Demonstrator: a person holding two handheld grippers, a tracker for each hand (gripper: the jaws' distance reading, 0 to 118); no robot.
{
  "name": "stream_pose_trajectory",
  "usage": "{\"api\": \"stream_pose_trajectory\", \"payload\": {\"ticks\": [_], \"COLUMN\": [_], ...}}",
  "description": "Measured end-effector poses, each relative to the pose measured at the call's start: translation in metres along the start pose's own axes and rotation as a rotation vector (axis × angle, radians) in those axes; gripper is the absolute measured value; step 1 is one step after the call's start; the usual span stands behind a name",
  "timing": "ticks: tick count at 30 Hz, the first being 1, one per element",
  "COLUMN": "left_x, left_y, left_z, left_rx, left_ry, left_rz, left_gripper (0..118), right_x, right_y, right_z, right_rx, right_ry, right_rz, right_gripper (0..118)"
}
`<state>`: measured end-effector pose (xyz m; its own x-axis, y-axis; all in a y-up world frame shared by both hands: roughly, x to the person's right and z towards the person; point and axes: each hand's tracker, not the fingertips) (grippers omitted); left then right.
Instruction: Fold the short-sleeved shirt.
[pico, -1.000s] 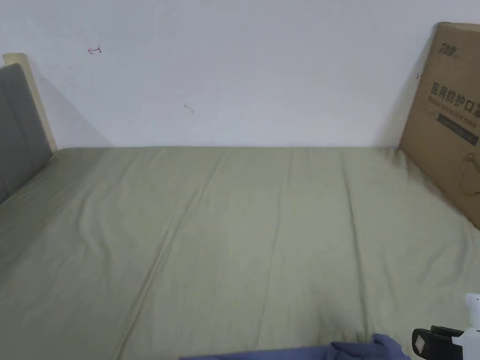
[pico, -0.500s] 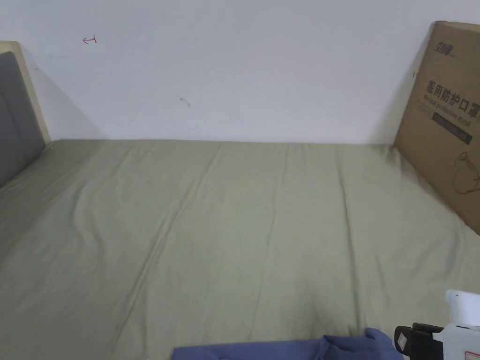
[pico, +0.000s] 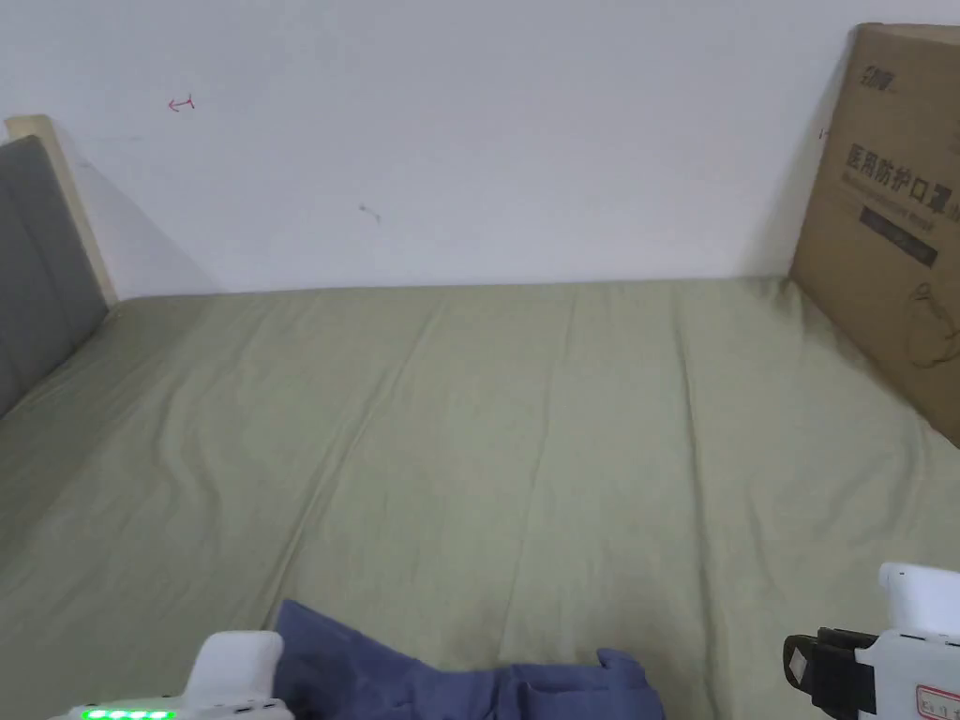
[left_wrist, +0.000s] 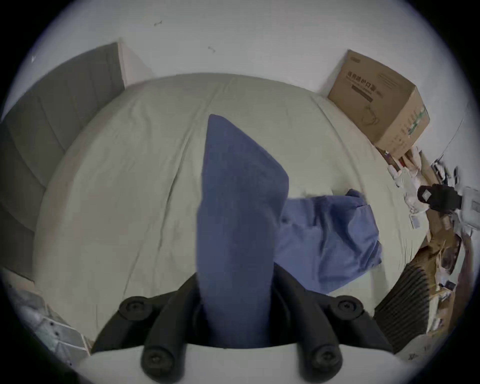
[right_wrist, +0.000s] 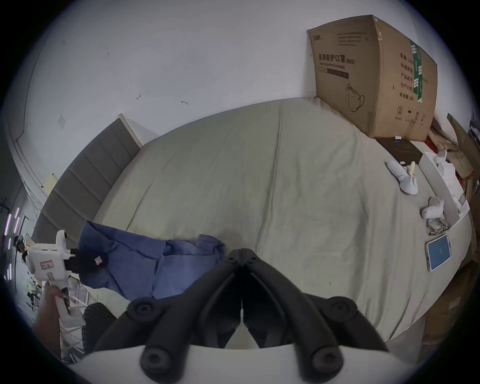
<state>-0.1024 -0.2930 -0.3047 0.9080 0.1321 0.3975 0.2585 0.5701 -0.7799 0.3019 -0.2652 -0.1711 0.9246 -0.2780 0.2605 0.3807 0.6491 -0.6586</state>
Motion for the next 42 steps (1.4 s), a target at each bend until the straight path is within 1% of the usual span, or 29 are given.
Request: {"api": "stream_pose_trajectory", "payload": {"ticks": [1, 3, 5, 6, 7, 8, 9, 10, 11, 12, 14, 16, 17, 19, 20, 21, 22, 23, 24, 25, 26, 28, 31, 34, 36, 37, 39, 41, 42], "left_x": [0.013, 0.047, 0.076, 0.092, 0.102, 0.113, 0.12, 0.126, 0.131, 0.134, 0.132, 0.12, 0.113, 0.1, 0.092, 0.09, 0.085, 0.084, 0.086, 0.092, 0.095, 0.106, 0.13, 0.156, 0.168, 0.169, 0.168, 0.173, 0.173], "left_y": [0.004, 0.009, 0.013, 0.015, 0.017, 0.02, 0.022, 0.024, 0.023, 0.022, 0.03, 0.033, 0.034, 0.04, 0.043, 0.043, 0.042, 0.041, 0.039, 0.034, 0.032, 0.026, 0.012, -0.005, -0.018, -0.021, -0.021, -0.018, -0.017], "left_z": [-0.004, -0.017, -0.04, -0.051, -0.061, -0.074, -0.087, -0.097, -0.11, -0.116, -0.111, -0.097, -0.089, -0.076, -0.069, -0.062, -0.057, -0.051, -0.048, -0.051, -0.057, -0.074, -0.1, -0.142, -0.171, -0.18, -0.183, -0.178, -0.169], "left_rx": [0.002, -0.039, -0.103, -0.136, -0.15, -0.165, -0.195, -0.229, -0.279, -0.299, -0.228, -0.152, -0.122, -0.09, -0.089, -0.097, -0.076, -0.037, -0.018, -0.019, -0.025, -0.103, -0.196, -0.343, -0.41, -0.39, -0.351, -0.394, -0.375], "left_ry": [-0.021, -0.165, -0.264, -0.3, -0.33, -0.357, -0.403, -0.447, -0.504, -0.547, -0.678, -0.778, -0.777, -0.703, -0.645, -0.602, -0.576, -0.548, -0.492, -0.421, -0.446, -0.516, -0.537, -0.593, -0.509, -0.541, -0.635, -0.612, -0.603], "left_rz": [-0.027, -0.02, -0.009, -0.007, 0.003, 0.017, 0.074, 0.106, 0.156, 0.19, 0.265, 0.285, 0.274, 0.209, 0.17, 0.129, 0.095, 0.068, 0.033, 0.009, 0.005, 0.006, 0.012, 0.038, 0.016, 0.043, 0.17, 0.206, 0.187], "left_gripper": [10, 10, 10, 13, 23, 41, 84, 114, 118, 111, 111, 111, 112, 116, 116, 110, 95, 59, 0, 0, 0, 0, 0, 0, 0, 0, 0, 0, 0], "right_x": [0.002, 0.008, 0.013, 0.016, 0.019, 0.024, 0.028, 0.031, 0.036, 0.041, 0.048, 0.052, 0.054, 0.058, 0.059, 0.059, 0.059, 0.058, 0.058, 0.057, 0.057, 0.057, 0.055, 0.055, 0.055, 0.054, 0.051, 0.046, 0.043], "right_y": [-0.001, -0.003, -0.004, -0.005, -0.005, -0.006, -0.006, -0.006, -0.006, -0.005, -0.004, -0.003, -0.002, 0.0, 0.001, 0.002, 0.003, 0.003, 0.004, 0.004, 0.004, 0.003, 0.003, 0.002, 0.0, -0.001, -0.005, -0.008, -0.009], "right_z": [0.001, 0.005, 0.008, 0.01, 0.012, 0.015, 0.017, 0.019, 0.02, 0.021, 0.023, 0.024, 0.025, 0.024, 0.024, 0.023, 0.023, 0.022, 0.022, 0.021, 0.02, 0.018, 0.016, 0.017, 0.016, 0.014, 0.011, 0.01, 0.009], "right_rx": [0.002, 0.003, 0.003, 0.003, 0.006, 0.013, 0.019, 0.022, 0.023, 0.022, 0.027, 0.035, 0.038, 0.042, 0.044, 0.045, 0.046, 0.047, 0.049, 0.049, 0.048, 0.043, 0.03, 0.028, 0.025, 0.017, 0.003, -0.005, -0.01], "right_ry": [0.005, 0.013, 0.008, 0.002, -0.002, -0.007, -0.009, -0.009, -0.003, 0.004, -0.007, -0.026, -0.031, -0.03, -0.027, -0.025, -0.025, -0.026, -0.027, -0.026, -0.023, -0.018, -0.02, -0.023, -0.019, -0.013, -0.004, 0.0, 0.005], "right_rz": [-0.008, -0.022, -0.027, -0.03, -0.035, -0.047, -0.066, -0.079, -0.103, -0.124, -0.128, -0.122, -0.124, -0.137, -0.142, -0.144, -0.144, -0.143, -0.142, -0.142, -0.144, -0.148, -0.144, -0.139, -0.155, -0.166, -0.173, -0.168, -0.164], "right_gripper": [0, 0, 0, 0, 0, 0, 0, 0, 0, 0, 0, 0, 0, 0, 0, 0, 0, 0, 0, 0, 0, 0, 0, 0, 0, 0, 0, 0, 0]}}
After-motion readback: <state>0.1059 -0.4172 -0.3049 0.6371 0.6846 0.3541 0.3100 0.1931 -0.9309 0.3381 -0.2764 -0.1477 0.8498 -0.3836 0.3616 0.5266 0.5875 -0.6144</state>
